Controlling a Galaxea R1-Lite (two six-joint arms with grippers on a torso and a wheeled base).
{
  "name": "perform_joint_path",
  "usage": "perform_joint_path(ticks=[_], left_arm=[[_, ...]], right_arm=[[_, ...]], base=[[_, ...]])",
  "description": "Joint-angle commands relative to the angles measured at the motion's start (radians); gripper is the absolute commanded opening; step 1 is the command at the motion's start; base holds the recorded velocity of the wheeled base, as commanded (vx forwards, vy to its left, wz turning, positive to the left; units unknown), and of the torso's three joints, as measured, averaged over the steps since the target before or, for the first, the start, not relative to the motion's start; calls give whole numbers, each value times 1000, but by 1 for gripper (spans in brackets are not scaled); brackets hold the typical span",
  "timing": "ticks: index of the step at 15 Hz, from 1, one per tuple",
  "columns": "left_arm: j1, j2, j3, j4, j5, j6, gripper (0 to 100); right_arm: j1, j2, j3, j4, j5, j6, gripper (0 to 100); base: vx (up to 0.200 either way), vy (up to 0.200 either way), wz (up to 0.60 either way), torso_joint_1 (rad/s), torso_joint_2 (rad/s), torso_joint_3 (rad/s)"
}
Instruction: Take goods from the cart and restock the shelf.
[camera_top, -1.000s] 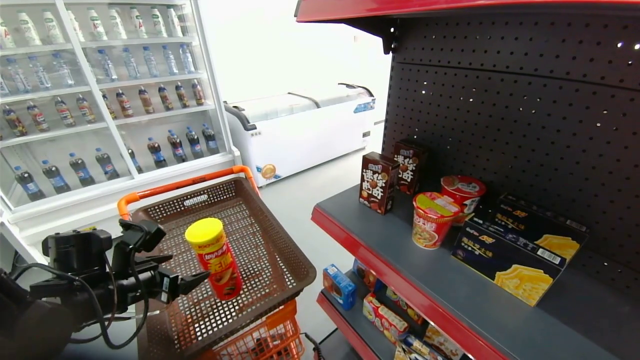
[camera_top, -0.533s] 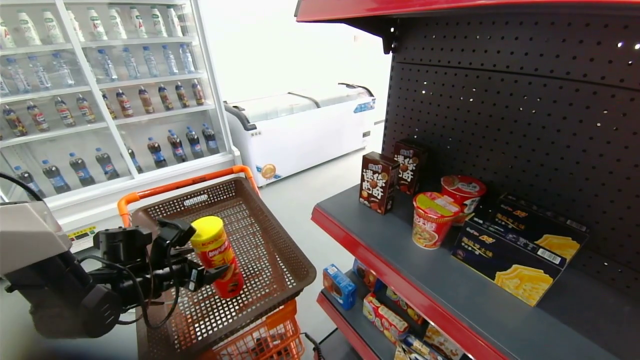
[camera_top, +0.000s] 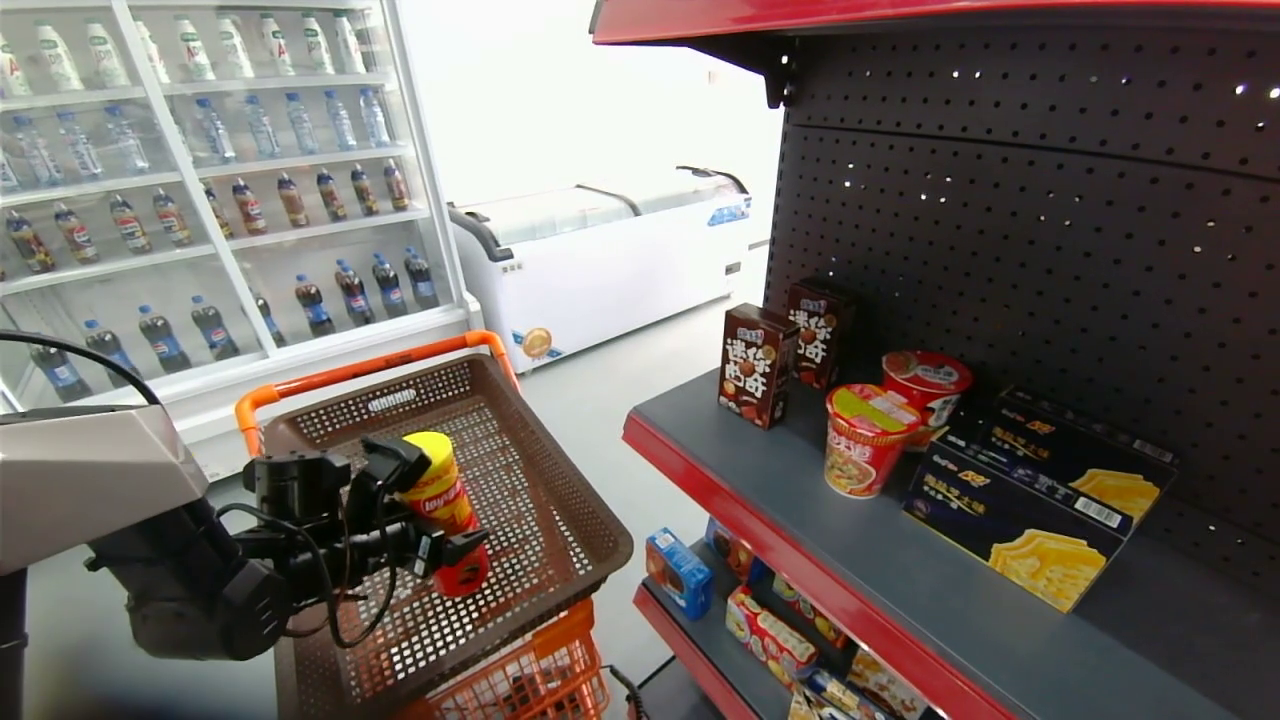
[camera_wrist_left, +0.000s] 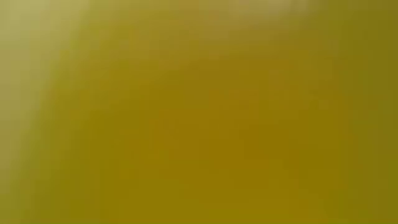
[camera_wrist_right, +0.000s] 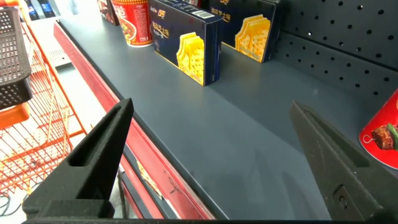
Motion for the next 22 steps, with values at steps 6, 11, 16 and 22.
perform_joint_path(ticks=[6, 11, 16, 22], left_arm=[[-17, -1, -59, 4, 27, -2, 0], [-51, -168, -7, 14, 140, -78, 0], [-68, -481, 82, 152, 181, -197, 0], [-63, -1084, 167, 620, 177, -289, 0]], right_arm=[[0, 2, 0, 0, 0, -1, 100], [0, 2, 0, 0, 0, -1, 100], [0, 0, 0, 0, 0, -1, 100], [0, 2, 0, 0, 0, -1, 100]], base=[[0, 0, 0, 0, 0, 0], [0, 0, 0, 0, 0, 0], [0, 0, 0, 0, 0, 0], [0, 0, 0, 0, 0, 0]])
